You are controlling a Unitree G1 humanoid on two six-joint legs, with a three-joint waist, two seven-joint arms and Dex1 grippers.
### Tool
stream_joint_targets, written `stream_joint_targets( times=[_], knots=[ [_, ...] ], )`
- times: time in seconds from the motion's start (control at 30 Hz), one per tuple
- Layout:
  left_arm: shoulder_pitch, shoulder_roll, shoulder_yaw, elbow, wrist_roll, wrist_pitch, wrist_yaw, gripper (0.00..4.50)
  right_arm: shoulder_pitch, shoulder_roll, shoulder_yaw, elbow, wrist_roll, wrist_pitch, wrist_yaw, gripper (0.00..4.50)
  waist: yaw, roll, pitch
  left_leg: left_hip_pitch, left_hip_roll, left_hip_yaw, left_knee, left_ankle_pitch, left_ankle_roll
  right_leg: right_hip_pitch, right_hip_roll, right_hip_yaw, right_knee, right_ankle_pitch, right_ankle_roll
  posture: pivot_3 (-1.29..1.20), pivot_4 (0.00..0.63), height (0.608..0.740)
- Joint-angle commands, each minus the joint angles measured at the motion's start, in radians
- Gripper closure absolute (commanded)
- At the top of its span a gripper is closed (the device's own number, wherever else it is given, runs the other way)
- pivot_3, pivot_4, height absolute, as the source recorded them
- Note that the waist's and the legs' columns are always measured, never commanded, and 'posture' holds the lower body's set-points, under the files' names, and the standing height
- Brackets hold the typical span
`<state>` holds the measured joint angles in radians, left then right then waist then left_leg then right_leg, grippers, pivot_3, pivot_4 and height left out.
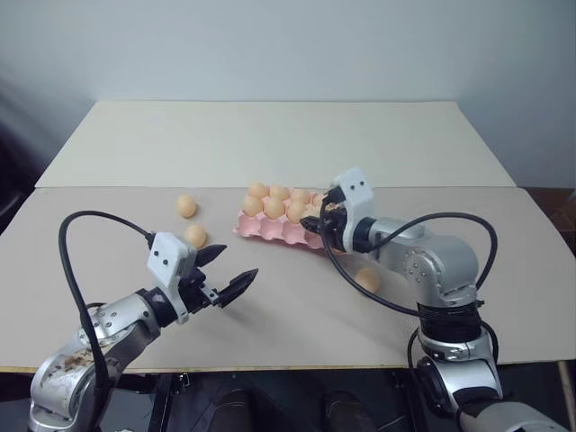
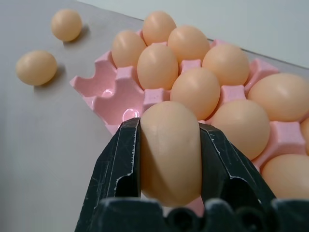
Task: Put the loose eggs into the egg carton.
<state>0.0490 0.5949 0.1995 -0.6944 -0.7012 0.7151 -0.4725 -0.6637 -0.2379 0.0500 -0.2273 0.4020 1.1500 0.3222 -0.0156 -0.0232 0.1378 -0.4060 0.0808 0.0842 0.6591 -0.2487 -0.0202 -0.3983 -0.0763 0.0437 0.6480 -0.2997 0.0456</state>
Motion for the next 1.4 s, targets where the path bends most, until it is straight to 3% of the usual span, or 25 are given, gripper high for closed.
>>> stream_joint_targets(
  times=[0.03, 0.3, 0.6, 0.63, 0.83, 1.03, 1.23, 1.4],
  knots=[
    [0.003, -0.005, 0.001, -0.050, 0.003, -0.023, 0.010, 0.00, -0.003, 0.011, -0.001, 0.024, -0.015, -0.076, 0.003, 3.17, 0.000, 0.000, 0.000, 0.000, 0.000, 0.000, 0.000, 0.000, 0.000, 0.000, 0.000, 0.000, 0.000, 0.000, 0.000, 0.00, 0.150, 0.740],
    [0.001, 0.003, 0.009, -0.053, -0.006, -0.018, 0.010, 0.00, -0.014, 0.017, 0.009, 0.090, -0.050, -0.120, -0.009, 3.17, 0.000, 0.000, 0.000, 0.000, 0.000, 0.000, 0.000, 0.000, 0.000, 0.000, 0.000, 0.000, 0.000, 0.000, 0.000, 0.00, 0.150, 0.740],
    [0.007, 0.011, 0.011, -0.062, -0.035, -0.004, -0.001, 0.00, -0.014, -0.008, -0.003, 0.089, -0.067, -0.127, 0.004, 0.12, 0.001, 0.000, 0.000, 0.000, 0.000, 0.000, 0.000, 0.000, 0.000, 0.000, 0.000, 0.000, 0.000, 0.000, 0.000, 0.00, 0.150, 0.740],
    [0.007, 0.013, 0.012, -0.061, -0.038, -0.003, -0.004, 0.00, -0.017, -0.012, -0.005, 0.081, -0.066, -0.126, 0.006, 0.02, 0.001, 0.000, 0.000, 0.000, 0.000, 0.000, 0.000, 0.000, 0.000, 0.000, 0.000, 0.000, 0.000, 0.000, 0.000, 0.00, 0.150, 0.740],
    [-0.002, 0.018, 0.014, -0.058, -0.057, 0.002, -0.008, 0.00, -0.046, -0.044, -0.025, -0.030, -0.017, -0.060, 0.031, 0.02, 0.000, 0.000, 0.000, 0.000, 0.000, 0.000, 0.000, 0.000, 0.000, 0.000, 0.000, 0.000, 0.000, 0.000, 0.000, 0.00, 0.150, 0.740],
    [-0.012, 0.050, 0.027, -0.037, -0.069, -0.006, -0.045, 0.00, -0.059, -0.150, -0.066, -0.181, 0.094, 0.088, 0.111, 0.02, 0.001, 0.000, 0.000, 0.000, 0.000, 0.000, 0.000, 0.000, 0.000, 0.000, 0.000, 0.000, 0.000, 0.000, 0.000, 0.00, 0.150, 0.740],
    [-0.001, 0.138, 0.134, 0.018, -0.117, -0.016, -0.173, 0.00, 0.125, -0.470, -0.130, -0.222, 0.155, 0.009, 0.349, 0.02, 0.015, 0.000, 0.000, 0.000, -0.001, -0.001, 0.000, -0.001, 0.001, 0.002, -0.001, -0.001, -0.002, 0.000, 0.000, 0.00, 0.150, 0.740],
    [-0.014, 0.204, 0.195, 0.099, -0.135, -0.033, -0.288, 0.00, 0.307, -0.751, -0.331, -0.151, 0.204, -0.159, 0.646, 0.02, 0.015, 0.000, 0.000, 0.001, -0.001, 0.000, 0.000, -0.001, 0.002, 0.002, 0.000, 0.000, -0.002, 0.000, 0.000, 0.00, 0.150, 0.740]
  ],
)
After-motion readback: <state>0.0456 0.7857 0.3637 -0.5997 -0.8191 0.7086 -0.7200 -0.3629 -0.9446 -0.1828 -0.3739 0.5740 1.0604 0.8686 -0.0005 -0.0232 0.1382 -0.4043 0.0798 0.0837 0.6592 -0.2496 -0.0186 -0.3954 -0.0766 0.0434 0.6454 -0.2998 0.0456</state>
